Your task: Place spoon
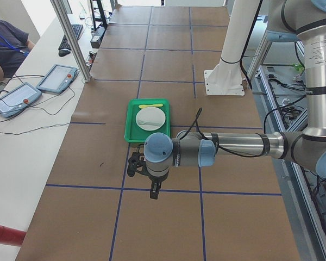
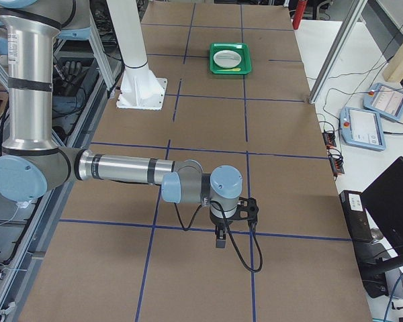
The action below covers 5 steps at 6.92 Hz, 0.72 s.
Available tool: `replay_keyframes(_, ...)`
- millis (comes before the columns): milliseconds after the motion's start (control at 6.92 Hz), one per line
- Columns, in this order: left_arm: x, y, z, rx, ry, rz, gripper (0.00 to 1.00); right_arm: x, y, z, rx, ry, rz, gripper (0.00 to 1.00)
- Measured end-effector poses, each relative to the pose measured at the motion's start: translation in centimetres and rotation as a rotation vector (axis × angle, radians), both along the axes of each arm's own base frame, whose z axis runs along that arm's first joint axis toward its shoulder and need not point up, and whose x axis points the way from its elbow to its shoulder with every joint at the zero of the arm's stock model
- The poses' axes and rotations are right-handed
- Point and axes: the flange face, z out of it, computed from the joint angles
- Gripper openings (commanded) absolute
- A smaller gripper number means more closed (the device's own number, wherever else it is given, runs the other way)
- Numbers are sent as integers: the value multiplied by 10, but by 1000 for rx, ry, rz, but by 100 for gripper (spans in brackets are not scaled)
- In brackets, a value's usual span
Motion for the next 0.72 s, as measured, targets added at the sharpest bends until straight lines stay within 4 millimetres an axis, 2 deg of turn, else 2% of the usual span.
replay_keyframes(722, -1, -5, -4, 9, -1, -2, 100, 0, 0, 0, 0, 0, 0, 100)
